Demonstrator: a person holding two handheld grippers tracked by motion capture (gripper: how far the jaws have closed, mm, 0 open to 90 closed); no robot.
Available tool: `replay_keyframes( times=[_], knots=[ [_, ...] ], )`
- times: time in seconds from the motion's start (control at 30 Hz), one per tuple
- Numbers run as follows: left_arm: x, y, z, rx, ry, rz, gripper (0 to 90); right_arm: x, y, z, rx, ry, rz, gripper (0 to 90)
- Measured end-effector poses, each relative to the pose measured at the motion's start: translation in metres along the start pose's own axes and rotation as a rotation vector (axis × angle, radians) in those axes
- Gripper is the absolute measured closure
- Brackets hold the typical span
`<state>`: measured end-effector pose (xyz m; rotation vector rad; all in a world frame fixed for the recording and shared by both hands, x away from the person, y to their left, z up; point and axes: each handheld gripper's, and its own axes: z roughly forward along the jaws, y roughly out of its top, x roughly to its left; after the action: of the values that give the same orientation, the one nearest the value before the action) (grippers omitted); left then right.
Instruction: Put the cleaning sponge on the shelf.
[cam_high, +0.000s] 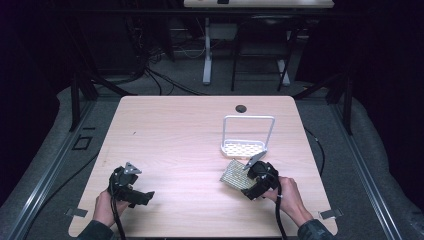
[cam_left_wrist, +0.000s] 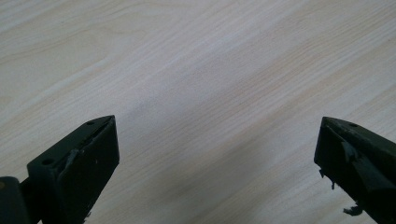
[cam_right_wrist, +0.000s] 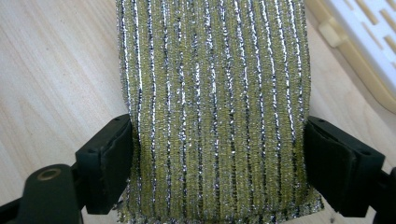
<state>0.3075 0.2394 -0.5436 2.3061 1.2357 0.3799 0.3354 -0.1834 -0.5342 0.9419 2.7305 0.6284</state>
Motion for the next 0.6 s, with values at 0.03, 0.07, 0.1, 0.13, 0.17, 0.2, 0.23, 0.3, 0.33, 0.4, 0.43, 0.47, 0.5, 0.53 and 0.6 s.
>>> replay_keyframes(
  times=[0.03,0.07,0.1,0.13,0.17,0.2,0.23,0.3,0.33,0.4,0.43,0.47,0.5,0.53,0.6],
  knots=[
    [0.000,0.000,0.000,0.000,0.005,0.006,0.0,-0.001,0.000,-0.002,0.003,-0.005,-0.001,16.2],
    [-0.001,0.000,0.000,0.000,0.001,0.004,0.0,-0.001,-0.001,-0.003,-0.001,-0.010,0.002,16.3],
    [-0.001,0.000,0.000,0.002,0.002,0.004,0.0,-0.002,-0.001,-0.005,-0.003,-0.009,0.000,16.3],
    [-0.001,0.000,-0.001,0.002,0.004,0.004,0.0,-0.002,-0.001,-0.006,-0.010,-0.014,-0.001,16.5],
    [-0.001,0.000,-0.001,0.002,0.004,0.004,0.0,-0.003,-0.001,-0.007,-0.013,-0.015,0.008,16.5],
    [-0.001,0.000,-0.001,0.001,0.004,0.003,0.0,-0.003,-0.001,-0.008,-0.015,-0.016,0.016,16.6],
    [-0.001,0.000,-0.001,0.002,0.005,0.004,0.0,-0.004,-0.002,-0.009,-0.017,-0.021,0.016,16.7],
    [-0.001,0.000,-0.001,0.001,0.005,0.004,0.0,-0.005,-0.002,-0.010,-0.015,-0.024,0.025,17.1],
    [-0.001,0.000,-0.001,0.002,0.004,0.005,0.0,-0.004,-0.002,-0.010,-0.018,-0.026,0.034,17.2],
    [-0.001,0.000,-0.001,0.001,0.003,0.004,0.0,-0.006,-0.002,-0.011,-0.017,-0.031,0.034,17.4],
    [-0.001,0.000,-0.001,0.001,0.004,0.004,0.0,-0.006,-0.002,-0.011,-0.018,-0.036,0.038,17.4],
    [-0.001,0.000,-0.001,0.001,0.004,0.004,0.0,-0.006,-0.002,-0.012,-0.018,-0.035,0.041,17.4],
    [0.000,0.000,-0.001,0.001,0.004,0.004,0.0,-0.007,-0.002,-0.012,-0.021,-0.035,0.041,17.6],
    [0.000,0.000,-0.001,0.002,0.005,0.004,0.0,-0.007,-0.002,-0.013,-0.019,-0.037,0.041,17.7],
    [0.000,-0.001,-0.001,-0.001,0.008,0.001,0.0,-0.008,-0.002,-0.014,-0.022,-0.043,0.047,18.1]
  ],
)
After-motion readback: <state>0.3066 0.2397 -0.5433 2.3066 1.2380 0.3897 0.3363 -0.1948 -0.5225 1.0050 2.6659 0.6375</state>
